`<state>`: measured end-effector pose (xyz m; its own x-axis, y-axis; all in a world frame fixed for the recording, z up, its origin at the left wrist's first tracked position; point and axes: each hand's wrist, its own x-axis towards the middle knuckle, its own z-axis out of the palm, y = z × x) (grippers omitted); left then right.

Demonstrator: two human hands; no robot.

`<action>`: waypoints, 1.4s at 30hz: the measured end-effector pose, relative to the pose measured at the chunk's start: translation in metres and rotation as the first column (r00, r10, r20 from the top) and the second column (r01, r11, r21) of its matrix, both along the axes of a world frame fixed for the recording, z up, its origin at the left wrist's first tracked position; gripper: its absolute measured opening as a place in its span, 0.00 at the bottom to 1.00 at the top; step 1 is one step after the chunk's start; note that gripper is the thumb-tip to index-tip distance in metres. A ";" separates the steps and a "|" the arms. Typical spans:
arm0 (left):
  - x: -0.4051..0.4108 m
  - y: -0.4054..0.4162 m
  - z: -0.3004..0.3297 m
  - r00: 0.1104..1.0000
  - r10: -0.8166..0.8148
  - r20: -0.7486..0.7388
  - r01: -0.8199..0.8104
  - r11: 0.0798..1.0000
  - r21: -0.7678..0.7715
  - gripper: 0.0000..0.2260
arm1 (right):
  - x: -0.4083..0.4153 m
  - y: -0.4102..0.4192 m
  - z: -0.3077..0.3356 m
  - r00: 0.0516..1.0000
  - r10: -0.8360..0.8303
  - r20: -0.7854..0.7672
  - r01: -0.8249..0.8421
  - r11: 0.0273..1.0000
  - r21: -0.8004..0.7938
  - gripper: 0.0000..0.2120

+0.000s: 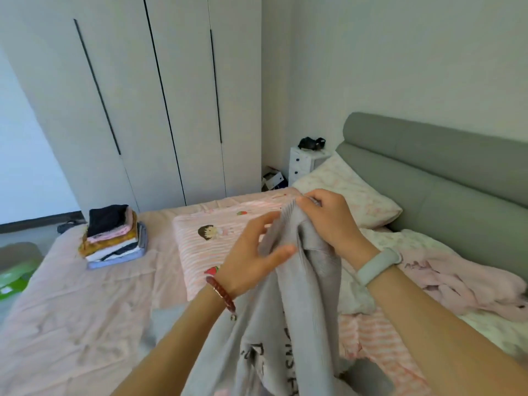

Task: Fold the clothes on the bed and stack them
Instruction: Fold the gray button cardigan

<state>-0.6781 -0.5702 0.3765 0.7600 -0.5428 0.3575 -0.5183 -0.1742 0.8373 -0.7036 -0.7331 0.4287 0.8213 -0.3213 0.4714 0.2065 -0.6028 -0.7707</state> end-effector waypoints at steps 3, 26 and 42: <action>-0.015 -0.007 0.003 0.987 0.112 0.116 -0.112 0.994 -0.007 0.25 | -0.003 0.020 0.017 1.000 -0.028 -0.011 0.029 0.998 0.052 0.03; 0.008 0.016 0.110 0.968 -0.030 0.248 0.015 0.998 0.064 0.28 | -0.034 0.024 0.072 0.982 0.156 -0.111 -0.180 0.951 -0.252 0.10; 0.006 0.009 0.122 0.995 -0.078 -0.060 0.049 0.918 -0.392 0.08 | -0.060 -0.017 0.037 0.921 0.244 -0.304 -0.268 0.963 -0.038 0.08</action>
<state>-0.6723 -0.5611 0.4981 0.7606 -0.4196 0.4954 -0.4521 0.2051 0.8680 -0.7637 -0.7498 0.4660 0.9760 -0.0538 0.2108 0.1329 -0.6198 -0.7734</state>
